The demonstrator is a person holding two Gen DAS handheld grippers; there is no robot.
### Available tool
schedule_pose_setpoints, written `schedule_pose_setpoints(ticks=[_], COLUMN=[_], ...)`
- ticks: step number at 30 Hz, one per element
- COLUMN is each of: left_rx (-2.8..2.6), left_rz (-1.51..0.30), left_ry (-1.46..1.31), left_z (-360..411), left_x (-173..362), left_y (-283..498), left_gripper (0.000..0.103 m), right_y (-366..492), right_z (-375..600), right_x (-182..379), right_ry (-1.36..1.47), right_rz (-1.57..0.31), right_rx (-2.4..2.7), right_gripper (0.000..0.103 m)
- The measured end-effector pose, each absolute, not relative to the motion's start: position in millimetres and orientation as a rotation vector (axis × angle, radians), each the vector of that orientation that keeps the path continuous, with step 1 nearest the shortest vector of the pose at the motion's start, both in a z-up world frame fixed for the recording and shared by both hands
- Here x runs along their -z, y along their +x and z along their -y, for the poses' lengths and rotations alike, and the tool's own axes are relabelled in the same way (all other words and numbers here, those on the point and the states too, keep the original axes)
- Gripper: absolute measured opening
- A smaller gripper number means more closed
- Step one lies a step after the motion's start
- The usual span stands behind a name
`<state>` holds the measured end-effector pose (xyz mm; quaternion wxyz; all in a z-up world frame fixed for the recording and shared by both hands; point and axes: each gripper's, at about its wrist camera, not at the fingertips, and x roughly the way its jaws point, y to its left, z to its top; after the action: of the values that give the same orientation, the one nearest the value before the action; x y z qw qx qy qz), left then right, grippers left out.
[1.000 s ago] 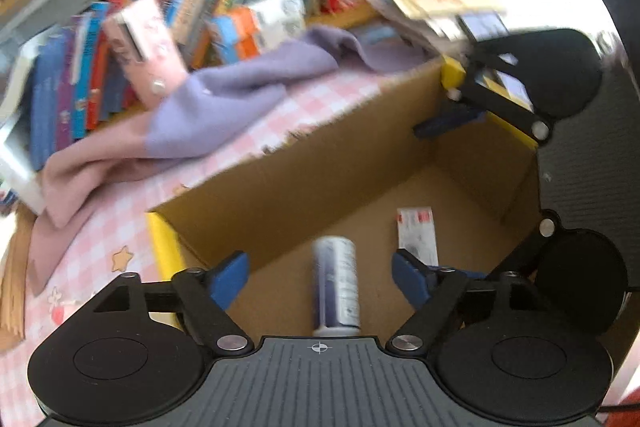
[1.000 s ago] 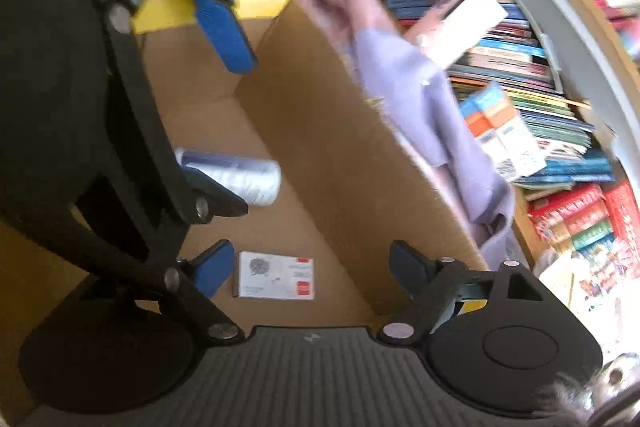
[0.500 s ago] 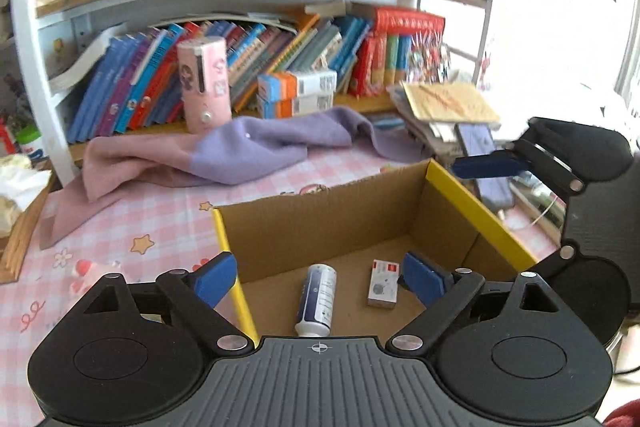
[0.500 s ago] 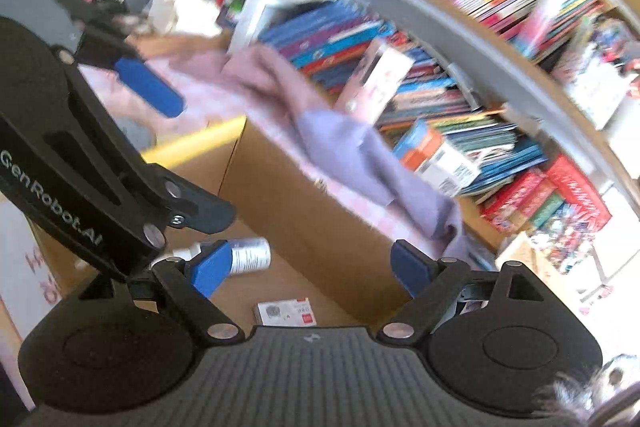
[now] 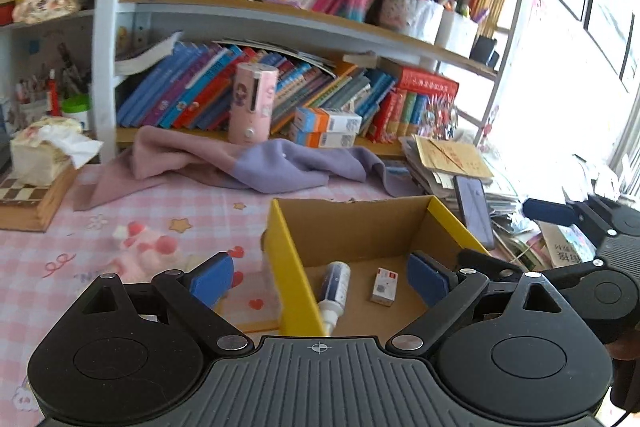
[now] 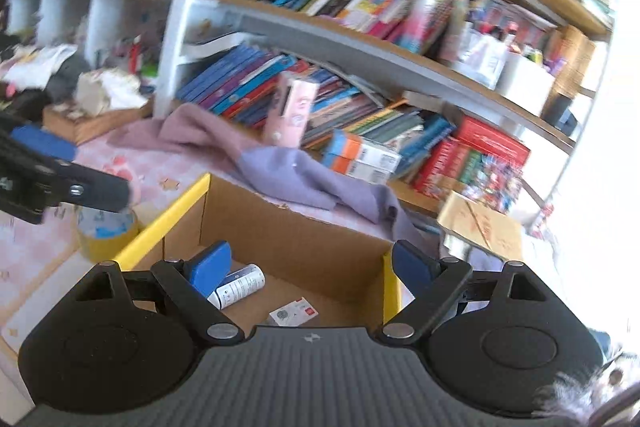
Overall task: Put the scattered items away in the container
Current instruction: 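Lift both tools out of the yellow box and back away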
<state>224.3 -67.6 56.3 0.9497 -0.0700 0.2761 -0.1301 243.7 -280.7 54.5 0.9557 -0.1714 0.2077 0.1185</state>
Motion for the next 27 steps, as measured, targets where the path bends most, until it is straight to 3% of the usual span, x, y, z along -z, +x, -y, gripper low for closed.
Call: schedule_pose_setpoints(ticks=[6, 9, 27], left_rx=[0.255, 0.249, 0.146], left_rz=[-0.569, -0.572, -0.652], left_ry=[-0.142, -0.132, -0.084], left_z=[44, 31, -36], left_x=[-51, -47, -16], left_y=[194, 175, 70], left_gripper=[0.096, 0.096, 0.096], right_y=[208, 186, 74], right_z=[272, 261, 169], right_x=[-49, -43, -3], right_ry=[-0.284, -0.267, -0.218], right_rz=[-0.429, -0.432, -0.54], right_rx=[-0.135, -0.099, -0.137], right_gripper=[0.088, 0.093, 0.094])
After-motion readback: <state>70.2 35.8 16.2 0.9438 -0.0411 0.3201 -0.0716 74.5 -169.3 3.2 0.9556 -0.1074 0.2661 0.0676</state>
